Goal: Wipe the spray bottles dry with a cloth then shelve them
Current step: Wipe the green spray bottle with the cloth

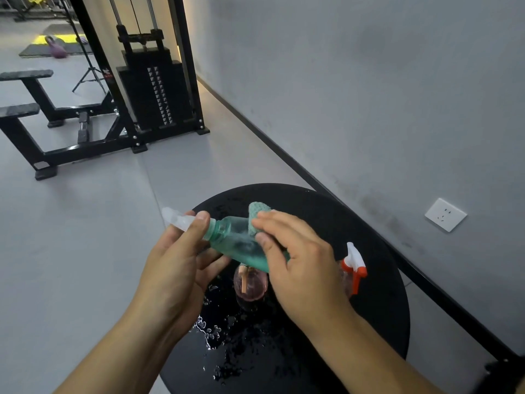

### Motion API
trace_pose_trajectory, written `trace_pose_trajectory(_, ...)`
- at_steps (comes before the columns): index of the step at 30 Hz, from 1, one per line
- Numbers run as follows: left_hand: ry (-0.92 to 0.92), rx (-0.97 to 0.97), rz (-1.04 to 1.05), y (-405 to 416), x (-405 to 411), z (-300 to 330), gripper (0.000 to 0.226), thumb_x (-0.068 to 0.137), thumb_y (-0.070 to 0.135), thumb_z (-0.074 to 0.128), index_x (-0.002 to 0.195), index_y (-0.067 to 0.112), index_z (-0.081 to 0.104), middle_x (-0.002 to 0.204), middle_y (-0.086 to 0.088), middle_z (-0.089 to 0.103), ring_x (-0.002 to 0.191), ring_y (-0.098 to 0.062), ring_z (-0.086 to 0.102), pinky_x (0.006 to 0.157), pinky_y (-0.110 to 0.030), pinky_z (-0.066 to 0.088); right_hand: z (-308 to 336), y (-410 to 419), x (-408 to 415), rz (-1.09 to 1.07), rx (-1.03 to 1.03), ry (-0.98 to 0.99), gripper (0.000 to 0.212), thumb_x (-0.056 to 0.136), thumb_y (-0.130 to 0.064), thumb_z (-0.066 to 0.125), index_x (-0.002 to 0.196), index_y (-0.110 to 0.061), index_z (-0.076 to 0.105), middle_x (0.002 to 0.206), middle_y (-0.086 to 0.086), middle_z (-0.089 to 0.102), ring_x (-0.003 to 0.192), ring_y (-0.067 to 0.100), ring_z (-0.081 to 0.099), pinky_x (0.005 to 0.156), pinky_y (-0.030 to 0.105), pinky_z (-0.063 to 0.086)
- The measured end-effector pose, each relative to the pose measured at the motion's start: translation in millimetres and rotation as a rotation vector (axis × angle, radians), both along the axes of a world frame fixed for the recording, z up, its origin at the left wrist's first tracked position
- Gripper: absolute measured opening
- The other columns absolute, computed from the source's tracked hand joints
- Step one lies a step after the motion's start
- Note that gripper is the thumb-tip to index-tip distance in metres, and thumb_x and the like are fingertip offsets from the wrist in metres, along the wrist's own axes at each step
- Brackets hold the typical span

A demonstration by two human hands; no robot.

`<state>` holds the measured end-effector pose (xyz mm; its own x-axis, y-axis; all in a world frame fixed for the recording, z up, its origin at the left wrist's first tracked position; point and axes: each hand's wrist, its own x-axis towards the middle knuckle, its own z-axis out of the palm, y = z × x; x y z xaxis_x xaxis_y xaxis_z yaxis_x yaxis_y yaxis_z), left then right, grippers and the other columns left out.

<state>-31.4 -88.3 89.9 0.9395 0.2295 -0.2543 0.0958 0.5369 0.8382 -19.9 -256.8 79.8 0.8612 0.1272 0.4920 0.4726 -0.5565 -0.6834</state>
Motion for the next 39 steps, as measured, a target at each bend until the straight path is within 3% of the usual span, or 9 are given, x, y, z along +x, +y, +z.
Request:
trace_pose_trajectory(3,0.020,-0.011,-0.004,-2,-2,-3,0.038,0.099,0.027,0.069,0.131,0.008,0.061,0.120,-0.020,0.073,0.102,-0.031,0.078,0.075,-0.036,0.065,-2,7,-4,0.061,-0.041,-0.038,0.028,0.099,-0.015,0.062,0.125,-0.021,0.070,0.130,-0.013,0.063,0.130,0.003,0.050,0.110,0.026,0.042)
trace_pose_trajectory(7,0.005,0.030,0.025,1,0,-1,0.014,0.102,0.025,0.065,0.103,0.011,0.067,0.110,-0.017,0.078,0.095,-0.030,0.079,0.079,-0.039,0.067,0,0,3,-0.009,0.004,-0.009,0.026,0.099,-0.015,0.062,0.123,-0.020,0.071,0.125,-0.014,0.064,0.123,-0.001,0.053,0.106,0.024,0.045)
trace_pose_trajectory(13,-0.013,0.019,0.026,-2,-1,-1,0.020,0.100,0.023,0.067,0.116,0.012,0.060,0.105,-0.015,0.075,0.088,-0.028,0.079,0.072,-0.035,0.066,-4,7,-4,0.039,-0.031,-0.028,0.028,0.099,-0.015,0.062,0.126,-0.021,0.070,0.131,-0.012,0.063,0.132,0.003,0.049,0.111,0.029,0.043)
trace_pose_trajectory(19,-0.021,0.005,0.106,8,3,1,0.016,0.102,0.025,0.067,0.113,0.017,0.059,0.114,-0.013,0.074,0.095,-0.029,0.078,0.077,-0.039,0.067,-2,-4,4,-0.088,0.053,0.022,0.027,0.098,-0.012,0.063,0.122,-0.021,0.072,0.125,-0.016,0.064,0.124,-0.002,0.053,0.107,0.024,0.044)
trace_pose_trajectory(23,-0.008,0.034,0.053,0,1,-5,0.017,0.103,0.026,0.065,0.117,0.017,0.060,0.126,-0.023,0.073,0.098,-0.031,0.079,0.079,-0.040,0.067,-4,5,-4,-0.024,-0.016,-0.005,0.027,0.098,-0.015,0.063,0.124,-0.021,0.071,0.128,-0.014,0.064,0.128,0.000,0.051,0.109,0.025,0.044)
trace_pose_trajectory(28,-0.041,0.046,0.100,7,5,-2,0.015,0.105,0.027,0.061,0.110,0.014,0.067,0.113,-0.015,0.078,0.097,-0.026,0.078,0.087,-0.041,0.066,-2,-4,4,-0.091,0.073,0.040,0.026,0.098,-0.013,0.062,0.120,-0.023,0.072,0.120,-0.018,0.065,0.119,0.000,0.056,0.103,0.023,0.047)
trace_pose_trajectory(33,-0.024,0.072,0.129,2,5,-8,0.027,0.108,0.024,0.057,0.121,0.003,0.068,0.124,-0.017,0.076,0.102,-0.028,0.076,0.100,-0.050,0.058,-3,8,-5,-0.031,0.015,0.007,0.026,0.098,-0.015,0.063,0.122,-0.021,0.072,0.127,-0.015,0.064,0.126,0.000,0.052,0.107,0.026,0.045)
trace_pose_trajectory(39,-0.048,0.077,0.145,7,6,-3,0.019,0.109,0.021,0.055,0.113,0.008,0.068,0.118,-0.012,0.080,0.106,-0.026,0.078,0.093,-0.045,0.059,0,-4,4,-0.065,0.076,0.031,0.027,0.098,-0.014,0.063,0.122,-0.022,0.072,0.123,-0.018,0.064,0.122,-0.002,0.055,0.105,0.022,0.045)
